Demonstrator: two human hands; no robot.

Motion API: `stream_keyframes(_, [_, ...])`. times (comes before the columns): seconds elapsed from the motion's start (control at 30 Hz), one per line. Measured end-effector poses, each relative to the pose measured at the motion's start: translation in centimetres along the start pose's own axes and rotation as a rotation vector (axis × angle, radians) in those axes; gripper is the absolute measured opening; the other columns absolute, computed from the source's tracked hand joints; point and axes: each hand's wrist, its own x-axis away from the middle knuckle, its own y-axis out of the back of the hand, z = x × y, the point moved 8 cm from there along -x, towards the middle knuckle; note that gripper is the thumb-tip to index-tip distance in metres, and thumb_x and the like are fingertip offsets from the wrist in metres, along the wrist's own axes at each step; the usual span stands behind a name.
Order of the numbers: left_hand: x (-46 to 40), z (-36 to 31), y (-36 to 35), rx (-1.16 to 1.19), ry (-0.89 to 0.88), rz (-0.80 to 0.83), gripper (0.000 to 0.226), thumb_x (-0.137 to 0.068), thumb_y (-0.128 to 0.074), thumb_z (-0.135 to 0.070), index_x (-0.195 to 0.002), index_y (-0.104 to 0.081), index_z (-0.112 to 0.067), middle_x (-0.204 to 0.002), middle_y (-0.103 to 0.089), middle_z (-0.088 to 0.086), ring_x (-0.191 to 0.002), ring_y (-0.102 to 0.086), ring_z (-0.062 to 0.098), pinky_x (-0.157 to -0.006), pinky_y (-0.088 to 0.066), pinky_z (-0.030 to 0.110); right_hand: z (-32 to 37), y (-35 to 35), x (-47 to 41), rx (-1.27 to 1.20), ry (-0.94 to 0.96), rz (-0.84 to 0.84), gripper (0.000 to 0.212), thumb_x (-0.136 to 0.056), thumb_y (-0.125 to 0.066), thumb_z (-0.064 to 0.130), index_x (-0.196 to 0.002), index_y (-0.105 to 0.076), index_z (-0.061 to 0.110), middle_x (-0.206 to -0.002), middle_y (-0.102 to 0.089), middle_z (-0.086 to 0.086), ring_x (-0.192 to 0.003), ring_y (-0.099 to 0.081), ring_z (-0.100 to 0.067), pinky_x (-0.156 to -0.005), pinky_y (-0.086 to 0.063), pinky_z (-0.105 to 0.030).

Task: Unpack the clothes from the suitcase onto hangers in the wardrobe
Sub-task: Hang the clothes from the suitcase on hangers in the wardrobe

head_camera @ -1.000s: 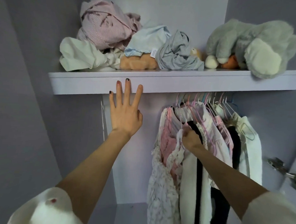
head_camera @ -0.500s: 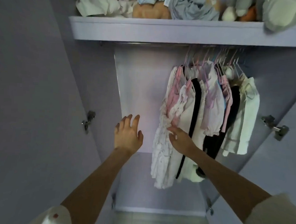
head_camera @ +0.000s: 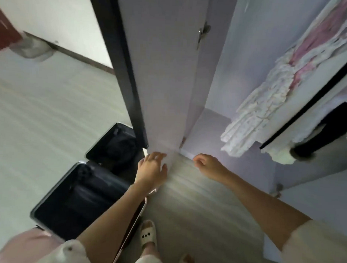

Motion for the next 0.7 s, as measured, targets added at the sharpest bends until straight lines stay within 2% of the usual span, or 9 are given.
stream_keyframes(0.1, [1.9, 7.5, 1.2, 0.023, 0.125, -0.023, 0.037, -0.093, -0.045, -0.022, -0.129, -0.052, -0.017, -0.132, -0.052, 0.002, -0.121, -0.049, 0.023, -0.101, -0.034, 0.035, 4.2, -6.7, -1.0, 0.039, 0.022, 0.198, 0.029, -0.095, -0.04, 0.012, -0.116, -0.059, 0.004, -0.117, -0.064, -0.011, -0.11, -0.058, -0.024, -0.086, -0.042, -0.025])
stream_keyframes(0.17, [2.6, 12.2, 1.9, 0.049, 0.19, -0.027, 0.037, -0.094, -0.044, -0.022, -0.131, -0.05, -0.016, -0.133, -0.05, 0.002, -0.122, -0.047, 0.022, -0.103, -0.034, 0.036, 7.0, -11.1, -2.1, 0.058, 0.026, 0.324, 0.029, -0.095, -0.04, 0.014, -0.11, -0.061, 0.002, -0.112, -0.066, -0.012, -0.097, -0.061, -0.025, -0.081, -0.043, -0.024])
stream_keyframes(0.27, [2.8, 19.4, 2.8, 0.098, 0.288, -0.004, 0.039, -0.095, -0.043, -0.024, -0.133, -0.047, -0.016, -0.135, -0.047, 0.003, -0.123, -0.046, 0.022, -0.104, -0.036, 0.04, 11.1, -16.9, -4.7, 0.083, 0.018, 0.413, 0.03, -0.095, -0.037, 0.017, -0.11, -0.06, 0.005, -0.111, -0.066, -0.01, -0.09, -0.06, -0.021, -0.086, -0.046, -0.029])
stream_keyframes(0.33, [2.4, 24.1, 3.7, 0.107, 0.339, -0.004, 0.039, -0.096, -0.042, -0.024, -0.133, -0.045, -0.016, -0.137, -0.046, 0.004, -0.124, -0.045, 0.022, -0.104, -0.037, 0.041, 13.9, -20.2, -7.2, 0.082, 0.007, 0.427, 0.032, -0.095, -0.035, 0.019, -0.116, -0.057, 0.011, -0.109, -0.066, -0.006, -0.095, -0.06, -0.019, -0.091, -0.045, -0.032])
stream_keyframes(0.43, [1.5, 30.4, 4.7, 0.132, 0.432, -0.015, 0.039, -0.096, -0.04, -0.023, -0.134, -0.044, -0.016, -0.138, -0.045, 0.005, -0.126, -0.043, 0.023, -0.104, -0.036, 0.041, 17.2, -24.3, -11.0, 0.046, -0.008, 0.415, 0.034, -0.097, -0.031, 0.022, -0.124, -0.051, 0.016, -0.109, -0.063, -0.002, -0.096, -0.062, -0.02, -0.088, -0.048, -0.034])
stream_keyframes(0.6, [-0.3, 37.8, 3.2, 0.171, 0.545, 0.032, 0.041, -0.097, -0.039, -0.022, -0.138, -0.039, -0.015, -0.142, -0.039, 0.007, -0.129, -0.038, 0.025, -0.105, -0.035, 0.043, 18.3, -28.6, -16.8, 0.044, -0.083, 0.362, 0.04, -0.096, -0.03, 0.017, -0.134, -0.041, 0.017, -0.109, -0.06, -0.005, -0.098, -0.063, -0.023, -0.084, -0.049, -0.033])
stream_keyframes(0.63, [-0.9, 39.5, 2.4, 0.189, 0.569, 0.033, 0.041, -0.097, -0.039, -0.022, -0.138, -0.038, -0.015, -0.142, -0.038, 0.007, -0.129, -0.038, 0.025, -0.105, -0.035, 0.043, 18.1, -29.8, -18.5, 0.067, -0.093, 0.356, 0.04, -0.096, -0.029, 0.016, -0.135, -0.04, 0.016, -0.11, -0.06, -0.006, -0.095, -0.063, -0.022, -0.082, -0.048, -0.031])
stream_keyframes(0.7, [-2.0, 42.1, 0.3, 0.201, 0.589, 0.026, 0.043, -0.098, -0.038, -0.023, -0.14, -0.036, -0.015, -0.143, -0.036, 0.007, -0.13, -0.036, 0.024, -0.105, -0.036, 0.042, 17.3, -31.7, -21.4, 0.103, -0.096, 0.341, 0.041, -0.096, -0.028, 0.015, -0.136, -0.038, 0.015, -0.1, -0.06, -0.004, -0.074, -0.06, -0.015, -0.067, -0.046, -0.027])
